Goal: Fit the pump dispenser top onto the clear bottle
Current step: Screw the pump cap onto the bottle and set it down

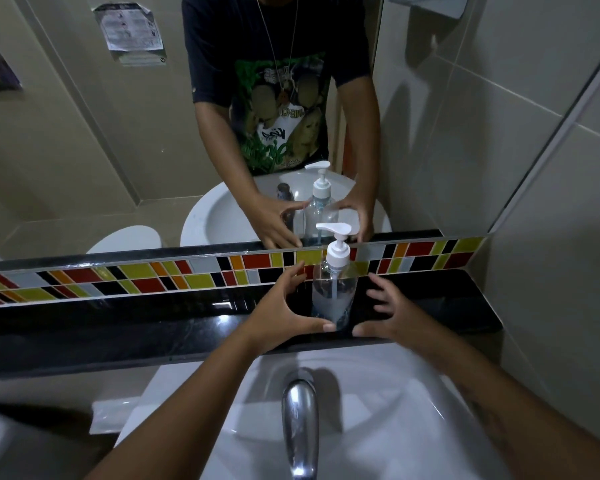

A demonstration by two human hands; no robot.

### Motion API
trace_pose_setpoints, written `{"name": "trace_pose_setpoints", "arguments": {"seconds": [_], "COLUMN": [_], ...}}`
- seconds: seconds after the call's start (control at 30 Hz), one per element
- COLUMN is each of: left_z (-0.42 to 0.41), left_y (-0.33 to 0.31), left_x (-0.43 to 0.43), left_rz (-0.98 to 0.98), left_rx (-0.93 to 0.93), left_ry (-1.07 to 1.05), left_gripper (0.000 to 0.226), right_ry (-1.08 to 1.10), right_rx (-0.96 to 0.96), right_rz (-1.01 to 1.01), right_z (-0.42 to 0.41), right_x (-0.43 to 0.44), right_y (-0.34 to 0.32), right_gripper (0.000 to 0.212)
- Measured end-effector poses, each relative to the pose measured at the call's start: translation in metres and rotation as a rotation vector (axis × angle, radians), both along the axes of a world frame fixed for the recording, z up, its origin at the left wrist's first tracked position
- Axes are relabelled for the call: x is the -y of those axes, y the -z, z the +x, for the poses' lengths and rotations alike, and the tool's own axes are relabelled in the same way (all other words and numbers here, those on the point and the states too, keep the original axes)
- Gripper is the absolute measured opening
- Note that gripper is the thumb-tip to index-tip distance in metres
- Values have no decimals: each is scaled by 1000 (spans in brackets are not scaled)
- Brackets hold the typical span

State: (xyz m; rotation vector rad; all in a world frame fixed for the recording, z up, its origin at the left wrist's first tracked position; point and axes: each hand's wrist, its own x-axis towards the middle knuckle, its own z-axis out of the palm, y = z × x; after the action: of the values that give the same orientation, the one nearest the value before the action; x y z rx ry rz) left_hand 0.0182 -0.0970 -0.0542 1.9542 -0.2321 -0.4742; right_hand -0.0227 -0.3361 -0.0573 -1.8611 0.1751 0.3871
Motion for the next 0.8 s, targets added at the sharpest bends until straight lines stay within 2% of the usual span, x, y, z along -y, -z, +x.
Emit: {"name": "trace_pose_setpoints", "arguments": {"seconds": [0.2, 0.47, 0.7, 0.8], "left_z": [2, 4, 6, 8], "left_y": [26, 39, 51, 54], "left_x": [12, 21, 20, 18], "left_rz": [85, 164, 170, 162], "left_rx": [75, 133, 195, 192], "left_ry": [23, -55, -65, -57], "left_gripper": [133, 112, 85, 81], "right_ry": [-26, -26, -3, -37], "right_rx": [92, 381, 581, 633], "right_rz": [-19, 9, -134, -248], "right_z": [5, 16, 23, 25], "right_x": [23, -4, -31, -31], "right_y": [-55, -105, -116, -119], "right_gripper": [125, 69, 28, 20]}}
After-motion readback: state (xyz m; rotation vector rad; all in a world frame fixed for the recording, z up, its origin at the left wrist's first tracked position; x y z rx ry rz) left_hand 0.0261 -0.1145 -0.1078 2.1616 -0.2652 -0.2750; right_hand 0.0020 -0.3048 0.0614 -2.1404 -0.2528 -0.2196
